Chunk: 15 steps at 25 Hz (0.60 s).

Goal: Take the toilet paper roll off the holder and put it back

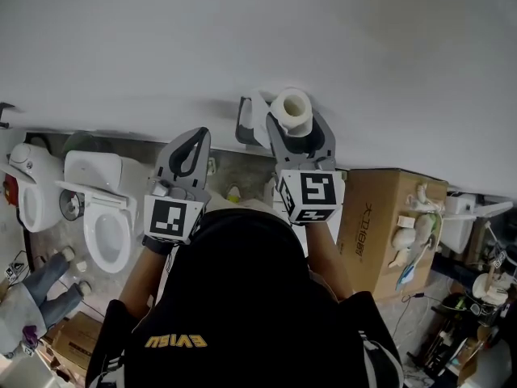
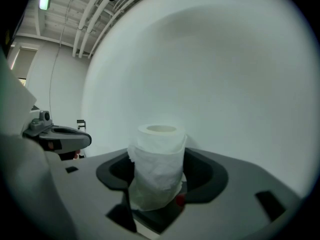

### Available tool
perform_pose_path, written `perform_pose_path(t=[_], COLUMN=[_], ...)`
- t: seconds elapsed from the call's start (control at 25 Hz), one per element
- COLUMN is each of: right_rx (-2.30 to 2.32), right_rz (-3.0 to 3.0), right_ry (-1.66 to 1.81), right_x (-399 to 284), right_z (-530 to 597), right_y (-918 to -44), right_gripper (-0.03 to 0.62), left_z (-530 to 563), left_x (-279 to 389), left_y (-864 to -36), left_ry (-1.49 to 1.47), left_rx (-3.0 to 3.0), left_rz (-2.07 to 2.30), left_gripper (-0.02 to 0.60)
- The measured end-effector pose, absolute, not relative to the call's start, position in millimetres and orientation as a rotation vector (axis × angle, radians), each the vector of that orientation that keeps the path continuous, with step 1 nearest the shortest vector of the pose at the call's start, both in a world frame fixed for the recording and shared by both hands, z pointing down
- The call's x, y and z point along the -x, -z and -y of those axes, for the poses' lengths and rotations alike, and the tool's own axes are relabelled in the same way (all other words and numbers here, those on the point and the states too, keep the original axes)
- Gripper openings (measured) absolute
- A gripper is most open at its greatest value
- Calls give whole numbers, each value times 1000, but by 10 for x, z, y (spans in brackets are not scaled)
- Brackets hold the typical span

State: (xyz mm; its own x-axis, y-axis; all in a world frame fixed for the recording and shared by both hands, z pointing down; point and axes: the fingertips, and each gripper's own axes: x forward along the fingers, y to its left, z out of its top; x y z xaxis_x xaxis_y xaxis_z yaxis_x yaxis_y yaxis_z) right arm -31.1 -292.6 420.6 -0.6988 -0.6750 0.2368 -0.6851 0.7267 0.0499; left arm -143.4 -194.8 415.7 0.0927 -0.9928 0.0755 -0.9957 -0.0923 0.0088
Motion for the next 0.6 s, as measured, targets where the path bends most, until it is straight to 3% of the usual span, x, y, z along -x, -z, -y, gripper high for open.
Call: perform_pose_path(t=[0.6], right_rx=[-1137], right_rz=[2696], right_ry=[-183], right_x=[195], right_z=[2963], right_y=[-4067], right_gripper=[270], left_z=[2008], left_x=[1429], left_y=[-4050], left_ry=[-35], left_rx=[-2309], left_rz=[2031], left_gripper=[11])
